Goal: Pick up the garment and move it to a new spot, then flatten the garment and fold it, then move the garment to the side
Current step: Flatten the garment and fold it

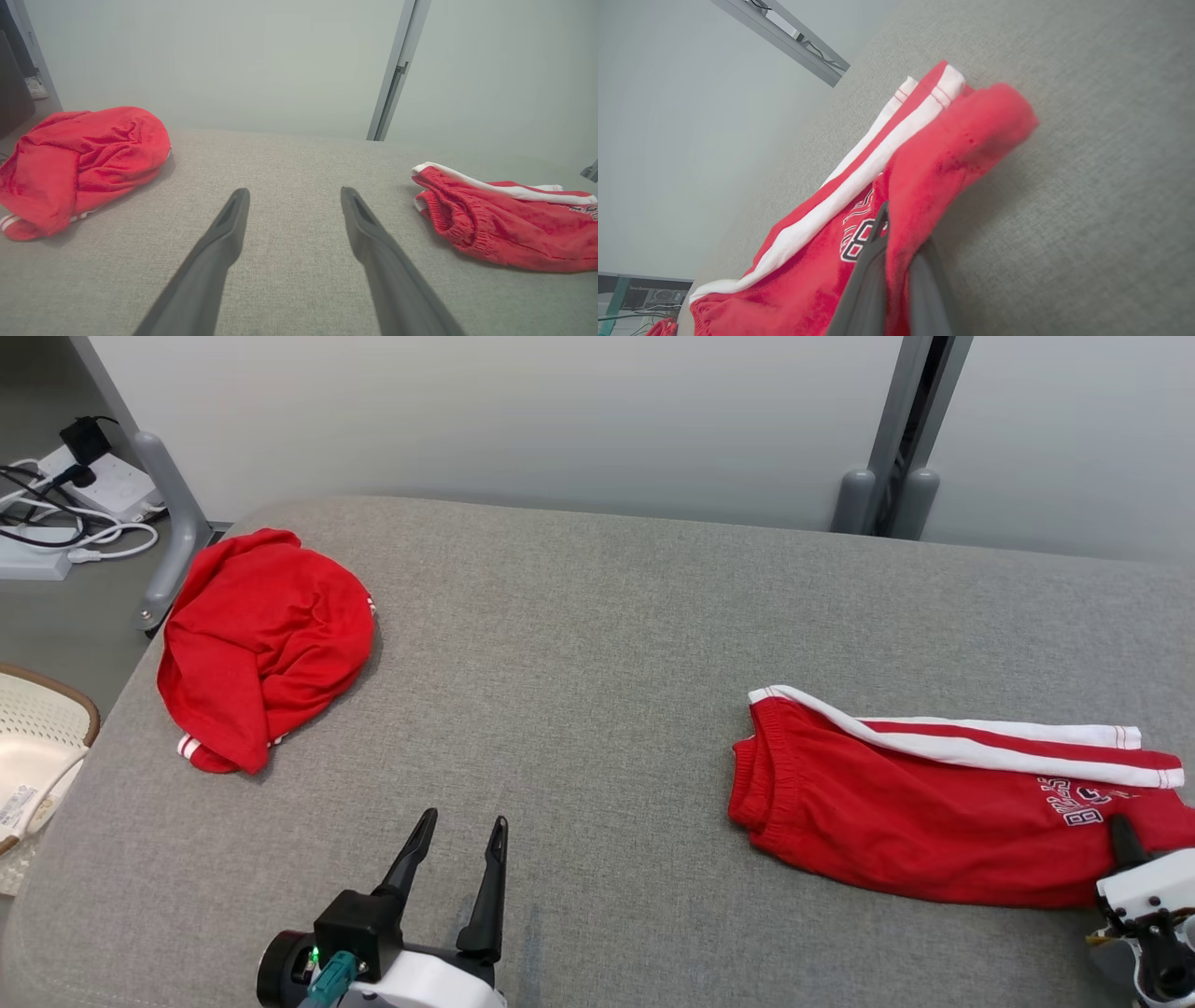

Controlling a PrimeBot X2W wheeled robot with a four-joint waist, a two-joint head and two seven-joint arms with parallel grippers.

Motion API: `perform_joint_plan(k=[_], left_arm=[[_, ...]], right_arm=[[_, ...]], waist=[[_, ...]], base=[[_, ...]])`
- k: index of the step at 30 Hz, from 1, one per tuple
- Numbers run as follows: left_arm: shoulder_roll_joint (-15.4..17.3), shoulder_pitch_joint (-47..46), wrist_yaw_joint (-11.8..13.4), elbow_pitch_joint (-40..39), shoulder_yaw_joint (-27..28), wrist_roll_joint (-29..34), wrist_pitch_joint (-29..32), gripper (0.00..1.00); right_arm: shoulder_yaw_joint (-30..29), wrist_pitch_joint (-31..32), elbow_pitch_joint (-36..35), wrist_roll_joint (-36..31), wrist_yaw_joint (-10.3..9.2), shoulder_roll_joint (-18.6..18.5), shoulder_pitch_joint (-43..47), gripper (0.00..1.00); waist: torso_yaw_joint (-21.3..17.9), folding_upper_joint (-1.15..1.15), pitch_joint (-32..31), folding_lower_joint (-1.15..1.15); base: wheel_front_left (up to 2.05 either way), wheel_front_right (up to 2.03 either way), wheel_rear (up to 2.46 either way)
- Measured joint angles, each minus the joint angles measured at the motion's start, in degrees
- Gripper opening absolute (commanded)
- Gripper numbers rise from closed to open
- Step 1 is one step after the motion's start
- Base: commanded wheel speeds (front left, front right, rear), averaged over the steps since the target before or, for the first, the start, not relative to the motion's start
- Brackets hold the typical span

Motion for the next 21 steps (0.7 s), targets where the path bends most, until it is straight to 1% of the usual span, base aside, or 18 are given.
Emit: perform_joint_plan(k=[5,9,13,17,21], left_arm=[[-0.01,-0.15,-0.18,0.15,-0.11,0.19,0.0,1.0],[0.0,-0.16,-0.26,0.36,0.19,0.38,0.0,1.0],[-0.01,-0.03,-0.44,0.59,0.38,0.42,0.0,1.0],[0.0,0.02,-0.45,0.6,0.45,0.43,0.0,1.0],[-0.01,0.2,-0.47,0.58,0.65,0.54,0.0,1.0]], right_arm=[[0.67,-2.38,-0.99,-0.94,0.0,0.46,-1.9,0.0],[2.75,-5.02,-4.71,-2.34,0.0,1.0,-2.4,0.0],[6.88,-6.72,-10.95,-3.69,0.0,1.96,-2.38,0.0],[13.07,-6.75,-17.26,-5.39,0.0,3.07,-1.69,0.0],[19.41,-5.21,-19.67,-7.06,0.0,3.66,-0.2,0.0]], waist=[[0.66,0.0,-0.09,0.0],[1.3,0.0,-0.67,0.0],[1.95,0.0,-1.26,0.0],[2.76,0.0,-1.7,0.0],[3.7,0.0,-1.92,0.0]], base=[[0.0,0.0,0.0],[0.0,0.0,0.0],[0.0,0.0,0.0],[0.0,0.0,0.0],[0.0,0.0,0.0]])
